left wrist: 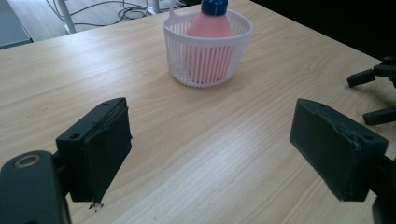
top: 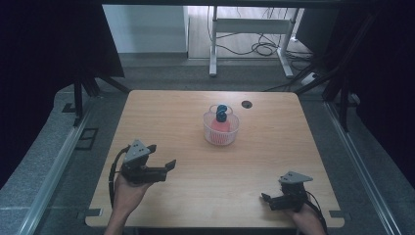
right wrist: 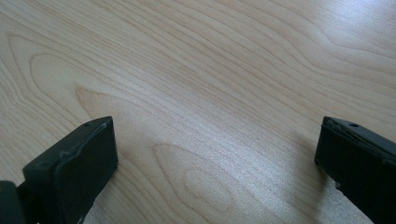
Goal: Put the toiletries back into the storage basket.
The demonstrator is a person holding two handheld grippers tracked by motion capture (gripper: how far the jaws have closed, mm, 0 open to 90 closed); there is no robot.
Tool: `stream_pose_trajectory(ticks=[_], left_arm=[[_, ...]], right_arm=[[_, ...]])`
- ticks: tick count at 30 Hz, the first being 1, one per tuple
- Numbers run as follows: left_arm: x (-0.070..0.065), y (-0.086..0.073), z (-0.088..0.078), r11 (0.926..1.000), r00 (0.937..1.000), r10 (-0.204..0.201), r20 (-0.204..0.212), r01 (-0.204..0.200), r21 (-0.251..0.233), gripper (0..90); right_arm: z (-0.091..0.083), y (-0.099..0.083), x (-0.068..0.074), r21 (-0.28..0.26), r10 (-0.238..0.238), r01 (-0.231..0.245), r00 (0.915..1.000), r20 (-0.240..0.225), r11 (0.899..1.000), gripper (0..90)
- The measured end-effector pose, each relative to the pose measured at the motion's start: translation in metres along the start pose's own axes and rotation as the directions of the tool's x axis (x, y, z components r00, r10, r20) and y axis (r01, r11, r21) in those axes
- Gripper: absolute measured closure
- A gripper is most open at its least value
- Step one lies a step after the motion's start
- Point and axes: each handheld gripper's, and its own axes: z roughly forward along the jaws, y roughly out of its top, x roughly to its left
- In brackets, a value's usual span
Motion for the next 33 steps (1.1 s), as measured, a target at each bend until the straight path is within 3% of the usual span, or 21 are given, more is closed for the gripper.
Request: stream_pose_trajectory(ticks=[15, 23, 33], left_arm=[[0.01, -0.039, -0.008, 0.9992, 0.9991, -0.04, -0.014, 0.04, -0.008, 12.4], [0.009, -0.056, -0.001, 0.9986, 0.9984, -0.053, -0.019, 0.053, 0.0, 12.4], [0.004, -0.078, 0.014, 0.9977, 0.9987, -0.042, -0.03, 0.044, 0.052, 12.4]], right_arm=[[0.0, 0.0, 0.0, 0.0, 0.004, -0.004, 1.0, 0.001, 1.0, 0.0], [0.0, 0.0, 0.0, 0.0, 0.005, -0.005, 1.0, 0.001, 1.0, 0.0], [0.0, 0.0, 0.0, -0.001, 0.004, -0.004, 1.0, 0.001, 1.0, 0.0]])
